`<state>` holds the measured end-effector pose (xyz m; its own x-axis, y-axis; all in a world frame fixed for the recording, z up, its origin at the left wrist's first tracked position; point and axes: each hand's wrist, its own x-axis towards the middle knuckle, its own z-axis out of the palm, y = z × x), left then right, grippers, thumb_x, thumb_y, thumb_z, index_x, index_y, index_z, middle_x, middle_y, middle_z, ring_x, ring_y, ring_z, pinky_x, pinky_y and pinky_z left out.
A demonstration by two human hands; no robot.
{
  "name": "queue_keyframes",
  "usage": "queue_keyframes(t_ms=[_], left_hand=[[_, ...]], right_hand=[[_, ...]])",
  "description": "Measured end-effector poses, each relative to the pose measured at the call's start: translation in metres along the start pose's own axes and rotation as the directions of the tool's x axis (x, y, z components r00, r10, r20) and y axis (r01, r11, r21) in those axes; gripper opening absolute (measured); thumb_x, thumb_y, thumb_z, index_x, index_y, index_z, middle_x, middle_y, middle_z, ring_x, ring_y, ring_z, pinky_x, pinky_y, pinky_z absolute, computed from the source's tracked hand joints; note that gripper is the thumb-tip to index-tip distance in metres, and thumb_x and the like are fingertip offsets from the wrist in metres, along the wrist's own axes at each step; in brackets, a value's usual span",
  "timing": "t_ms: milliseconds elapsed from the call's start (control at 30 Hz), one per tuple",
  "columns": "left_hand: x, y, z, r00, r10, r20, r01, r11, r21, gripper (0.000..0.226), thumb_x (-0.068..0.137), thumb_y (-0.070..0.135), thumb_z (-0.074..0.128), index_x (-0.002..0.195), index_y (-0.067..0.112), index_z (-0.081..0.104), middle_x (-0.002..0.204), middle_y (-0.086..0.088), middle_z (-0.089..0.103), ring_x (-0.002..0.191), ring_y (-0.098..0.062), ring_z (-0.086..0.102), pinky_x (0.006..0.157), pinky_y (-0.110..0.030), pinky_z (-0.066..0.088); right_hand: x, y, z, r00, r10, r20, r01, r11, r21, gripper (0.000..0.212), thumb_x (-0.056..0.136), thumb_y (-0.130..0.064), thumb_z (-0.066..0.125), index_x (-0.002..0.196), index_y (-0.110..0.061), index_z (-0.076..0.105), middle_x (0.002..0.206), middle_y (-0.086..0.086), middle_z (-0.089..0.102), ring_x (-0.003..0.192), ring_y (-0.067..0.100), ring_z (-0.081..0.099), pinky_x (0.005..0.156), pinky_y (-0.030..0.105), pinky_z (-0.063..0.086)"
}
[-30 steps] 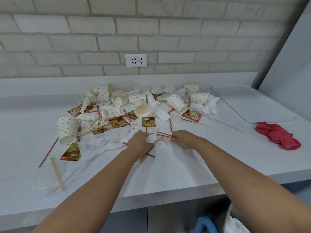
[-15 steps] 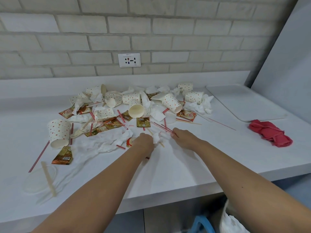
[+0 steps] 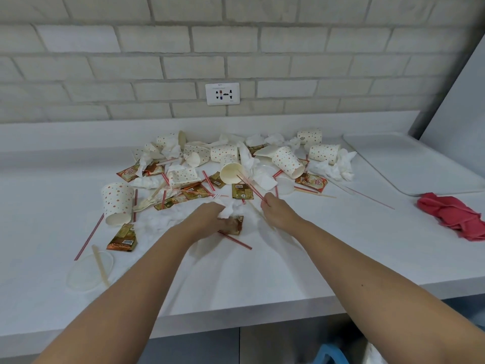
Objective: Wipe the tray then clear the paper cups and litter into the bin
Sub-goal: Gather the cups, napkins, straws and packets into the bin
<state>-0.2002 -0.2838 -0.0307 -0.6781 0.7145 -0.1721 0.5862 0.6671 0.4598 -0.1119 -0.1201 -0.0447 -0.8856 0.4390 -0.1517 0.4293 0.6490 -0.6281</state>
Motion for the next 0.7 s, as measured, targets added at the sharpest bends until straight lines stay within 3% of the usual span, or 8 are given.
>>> queue_keyframes(t_ms=[100,267,367,467,533,600,700], left_hand=[[-0.012,-0.012,0.008,0.997,0.052,0.049,-0.051,0.999,-0.006,0.023,0.085,0.029,0.065,0.103,0.014,0.064,0.102,-0.001,0.064,0.093,-0.017,0.055,0.073,-0.024,0.036],[-0.021,-0.026,0.017,0.996,0.089,0.022,-0.087,0.995,-0.050,0.011,0.079,0.033,0.071,0.083,0.029,0.062,0.087,0.009,0.062,0.082,-0.011,0.051,0.059,-0.014,0.032],[-0.022,-0.029,0.018,0.995,0.097,0.026,-0.097,0.995,-0.006,0.012,0.080,0.033,0.070,0.079,0.026,0.060,0.083,0.008,0.060,0.080,-0.012,0.050,0.057,-0.014,0.031],[-0.024,-0.027,0.020,0.990,0.136,0.039,-0.138,0.989,0.046,0.023,0.090,0.030,0.058,0.067,0.029,0.052,0.078,0.012,0.055,0.077,-0.009,0.048,0.058,-0.014,0.029],[-0.025,-0.025,0.020,0.987,0.149,0.058,-0.154,0.983,0.098,0.023,0.096,0.026,0.047,0.077,0.026,0.059,0.091,0.008,0.061,0.085,-0.010,0.052,0.068,-0.017,0.034],[-0.025,-0.024,0.021,0.986,0.152,0.061,-0.160,0.975,0.156,0.022,0.096,0.021,0.045,0.104,0.020,0.065,0.111,0.001,0.065,0.103,-0.017,0.056,0.082,-0.023,0.040],[-0.028,-0.024,0.024,0.984,0.170,0.053,-0.177,0.960,0.217,0.030,0.094,0.017,0.047,0.121,0.020,0.058,0.121,-0.002,0.061,0.114,-0.021,0.054,0.085,-0.024,0.038]], right_hand=[[0.011,-0.009,0.015,1.000,-0.013,0.007,0.013,0.999,-0.037,0.017,0.102,-0.023,0.028,0.096,-0.009,0.036,0.080,0.004,0.046,0.077,0.021,0.044,0.065,0.031,0.033],[0.023,-0.016,0.023,1.000,0.001,-0.002,-0.001,1.000,-0.006,0.029,0.099,-0.025,0.040,0.115,-0.005,0.053,0.102,0.011,0.057,0.087,0.020,0.048,0.074,0.027,0.036],[0.027,-0.019,0.024,1.000,-0.011,0.012,0.011,1.000,0.000,0.023,0.091,-0.027,0.057,0.107,-0.010,0.057,0.104,0.009,0.059,0.089,0.019,0.053,0.074,0.025,0.038],[0.027,-0.026,0.031,0.995,-0.007,0.098,0.020,0.991,-0.132,0.038,0.079,-0.030,0.072,0.108,-0.010,0.057,0.106,0.005,0.059,0.098,0.022,0.058,0.081,0.030,0.045],[0.028,-0.029,0.037,0.992,0.011,0.130,0.017,0.978,-0.209,0.030,0.079,-0.030,0.071,0.098,-0.011,0.058,0.100,0.004,0.059,0.094,0.022,0.057,0.079,0.030,0.045],[0.031,-0.028,0.039,0.987,0.032,0.156,0.004,0.976,-0.220,0.021,0.079,-0.027,0.071,0.080,-0.013,0.055,0.084,0.003,0.058,0.082,0.020,0.055,0.070,0.028,0.042],[0.031,-0.027,0.039,0.977,0.048,0.206,-0.001,0.975,-0.224,0.027,0.081,-0.022,0.067,0.065,-0.013,0.047,0.068,0.002,0.050,0.075,0.021,0.050,0.057,0.025,0.034]])
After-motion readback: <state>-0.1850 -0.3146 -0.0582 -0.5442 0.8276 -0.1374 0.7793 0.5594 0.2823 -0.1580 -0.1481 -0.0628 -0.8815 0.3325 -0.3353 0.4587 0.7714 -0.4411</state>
